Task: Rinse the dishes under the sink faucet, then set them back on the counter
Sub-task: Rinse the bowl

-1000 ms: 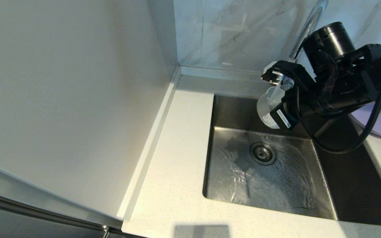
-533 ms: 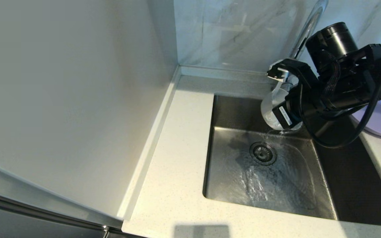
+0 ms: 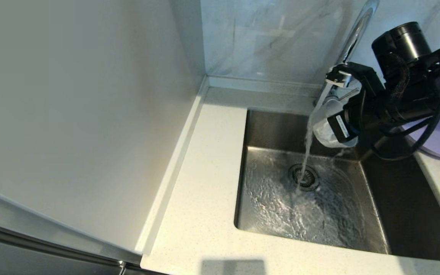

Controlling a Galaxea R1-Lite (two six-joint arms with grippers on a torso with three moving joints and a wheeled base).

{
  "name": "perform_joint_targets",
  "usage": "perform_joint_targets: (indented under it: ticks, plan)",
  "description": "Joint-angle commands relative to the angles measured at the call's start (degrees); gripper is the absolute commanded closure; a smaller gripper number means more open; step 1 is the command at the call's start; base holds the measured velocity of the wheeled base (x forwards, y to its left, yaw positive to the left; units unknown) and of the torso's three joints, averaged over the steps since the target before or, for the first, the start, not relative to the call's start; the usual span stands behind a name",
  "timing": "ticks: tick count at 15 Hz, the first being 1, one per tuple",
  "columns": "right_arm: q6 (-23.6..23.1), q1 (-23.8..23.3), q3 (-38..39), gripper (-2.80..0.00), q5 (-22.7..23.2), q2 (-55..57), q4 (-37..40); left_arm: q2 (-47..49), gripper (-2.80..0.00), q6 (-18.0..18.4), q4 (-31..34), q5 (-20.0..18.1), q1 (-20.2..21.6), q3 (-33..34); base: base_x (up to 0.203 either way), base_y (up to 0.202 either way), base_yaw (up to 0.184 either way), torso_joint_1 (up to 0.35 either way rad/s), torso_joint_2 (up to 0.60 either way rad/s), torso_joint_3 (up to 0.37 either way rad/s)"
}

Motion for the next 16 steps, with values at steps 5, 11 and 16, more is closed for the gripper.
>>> perform_joint_targets:
  ticks: [5,11,16]
  plan:
    - [5.6,-5.0,3.5,0.00,12.1,-6.1,0.3,0.0,0.00,0.0,0.0,0.0,0.0,0.0,0.000,0.000,0.000,0.000,0.00,0.000]
    - [26.5,-11.1,3.1,0.00,27.1,-6.4,0.4,0.0,0.00,0.0,0.0,0.0,0.0,0.0,0.000,0.000,0.000,0.000,0.00,0.000]
    - [39.5,-20.9,4.5,0.00,51.6,-4.9,0.4,0.0,0.00,0.0,0.0,0.0,0.0,0.0,0.000,0.000,0.000,0.000,0.00,0.000]
